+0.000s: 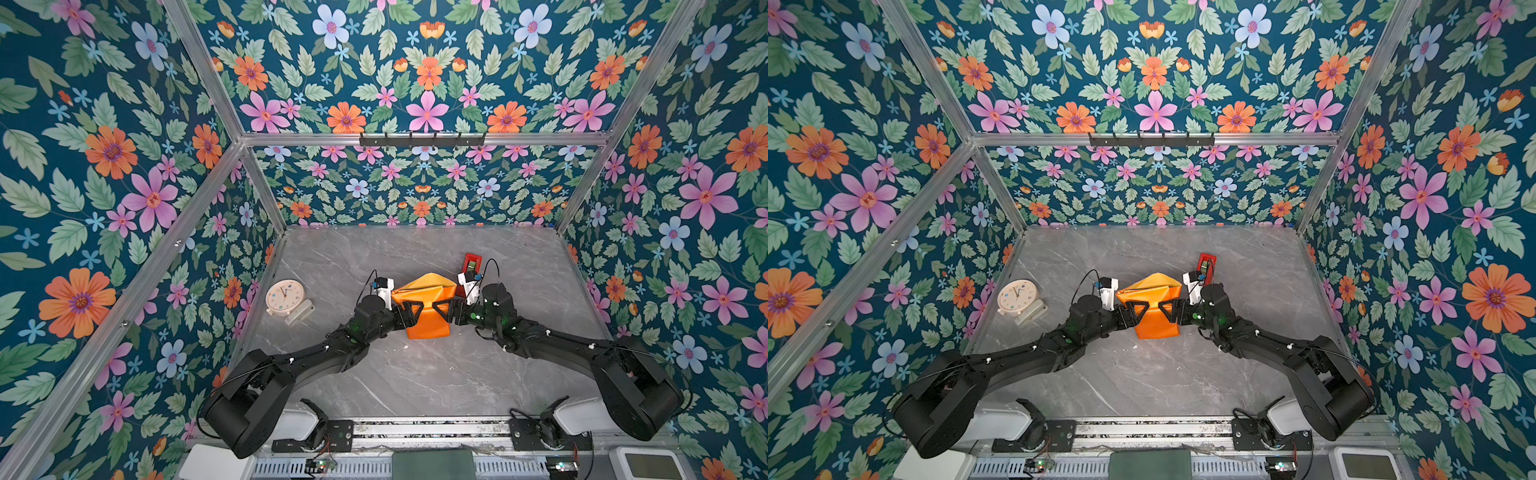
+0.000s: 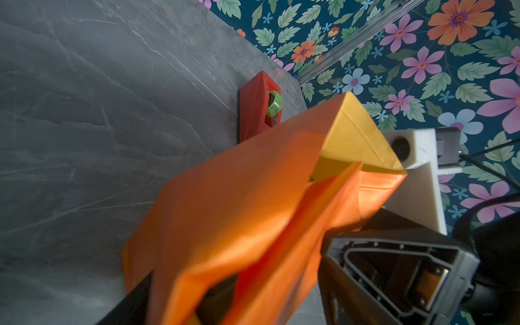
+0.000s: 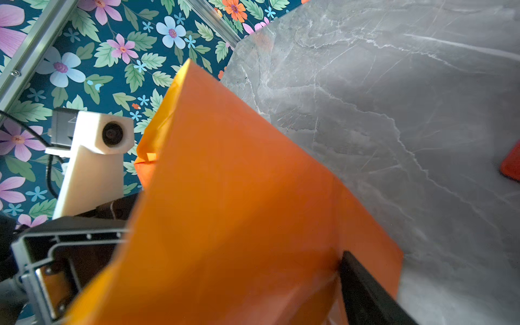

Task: Wrap a gift box in wrapping paper
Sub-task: Stand up the gift box at the center of the table, then fold the wrapping paper for the gift box.

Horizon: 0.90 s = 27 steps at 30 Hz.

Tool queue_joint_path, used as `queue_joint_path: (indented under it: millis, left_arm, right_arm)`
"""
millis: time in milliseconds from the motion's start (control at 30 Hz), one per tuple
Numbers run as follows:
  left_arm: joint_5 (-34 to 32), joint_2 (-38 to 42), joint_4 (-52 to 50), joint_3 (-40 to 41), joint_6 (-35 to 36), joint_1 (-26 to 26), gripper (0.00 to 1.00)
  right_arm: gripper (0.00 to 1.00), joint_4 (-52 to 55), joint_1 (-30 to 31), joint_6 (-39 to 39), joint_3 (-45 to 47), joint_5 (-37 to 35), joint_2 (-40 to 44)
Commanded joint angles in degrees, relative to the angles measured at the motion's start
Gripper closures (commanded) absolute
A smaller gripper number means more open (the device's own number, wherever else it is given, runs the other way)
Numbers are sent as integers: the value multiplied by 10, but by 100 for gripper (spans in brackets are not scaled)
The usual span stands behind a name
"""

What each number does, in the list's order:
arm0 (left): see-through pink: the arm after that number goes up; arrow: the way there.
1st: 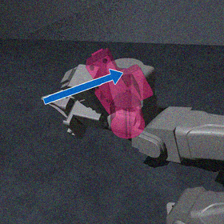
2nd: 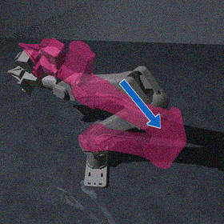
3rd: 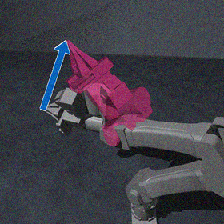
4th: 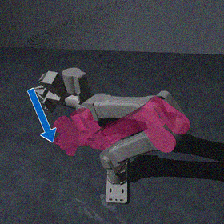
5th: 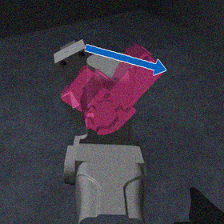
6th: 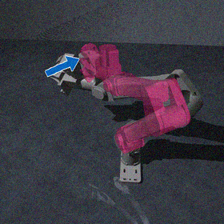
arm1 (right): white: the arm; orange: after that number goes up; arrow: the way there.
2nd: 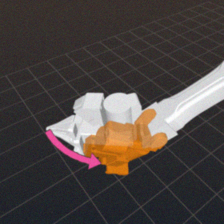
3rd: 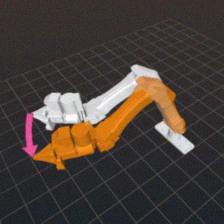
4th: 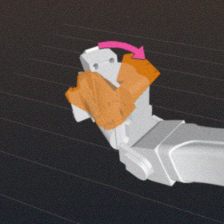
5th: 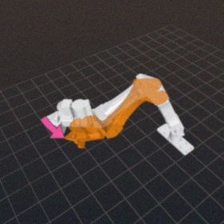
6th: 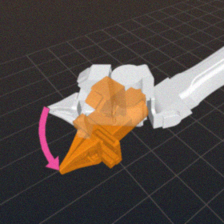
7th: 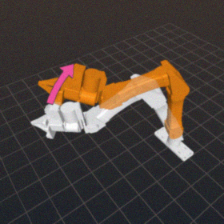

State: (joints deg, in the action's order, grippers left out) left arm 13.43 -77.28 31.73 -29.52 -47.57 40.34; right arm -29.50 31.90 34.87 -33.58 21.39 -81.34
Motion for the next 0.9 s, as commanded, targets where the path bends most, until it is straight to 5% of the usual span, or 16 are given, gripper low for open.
queue_joint_path:
  millis: [0, 500, 867]
  left_arm:
    - [13, 3, 24, 6, 2, 7, 20]
    - [-136, 8, -116, -31, 53, 5, 12]
    - [-113, -11, -117, -44, 97, 5, 15]
  right_arm:
    - [29, -28, 9, -3, 12, 17, 4]
    - [31, 20, 12, -31, 36, -28, 33]
    - [24, 143, 14, -18, -32, -73, 45]
